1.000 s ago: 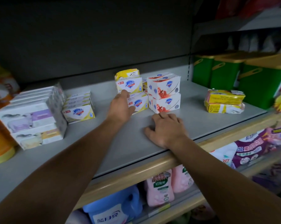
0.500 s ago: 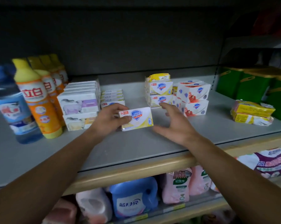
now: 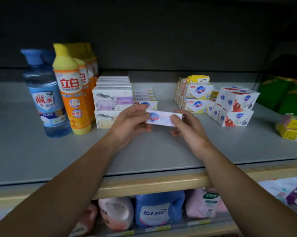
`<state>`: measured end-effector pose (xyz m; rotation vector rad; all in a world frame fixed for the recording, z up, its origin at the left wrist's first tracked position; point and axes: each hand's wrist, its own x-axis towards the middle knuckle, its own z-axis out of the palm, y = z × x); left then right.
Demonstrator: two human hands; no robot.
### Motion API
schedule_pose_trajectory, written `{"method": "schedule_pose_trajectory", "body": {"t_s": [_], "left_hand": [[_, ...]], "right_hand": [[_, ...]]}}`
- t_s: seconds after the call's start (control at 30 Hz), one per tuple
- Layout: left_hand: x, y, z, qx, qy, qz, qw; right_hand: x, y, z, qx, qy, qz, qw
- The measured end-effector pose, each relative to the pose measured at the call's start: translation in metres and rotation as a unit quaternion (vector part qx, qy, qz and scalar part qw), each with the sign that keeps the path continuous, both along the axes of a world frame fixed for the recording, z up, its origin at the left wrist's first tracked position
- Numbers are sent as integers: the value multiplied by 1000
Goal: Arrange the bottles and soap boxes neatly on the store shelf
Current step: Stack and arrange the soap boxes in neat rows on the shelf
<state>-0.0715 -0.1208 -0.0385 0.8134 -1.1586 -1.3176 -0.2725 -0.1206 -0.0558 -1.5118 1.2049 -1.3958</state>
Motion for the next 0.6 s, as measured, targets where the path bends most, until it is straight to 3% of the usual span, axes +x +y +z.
{"method": "schedule_pose_trajectory", "body": {"t_s": [0.23, 0.43, 0.6], "left_hand": [[-4, 4, 1, -45, -182, 73, 980], [-5, 4, 1, -47, -195, 96, 975], [-4, 4, -1, 4, -164, 76, 983]], "right_hand": [[6, 0, 7, 77, 58, -81, 992], [5, 1, 7, 89, 77, -78, 990], [2, 5, 5, 7, -24, -27, 999]]}}
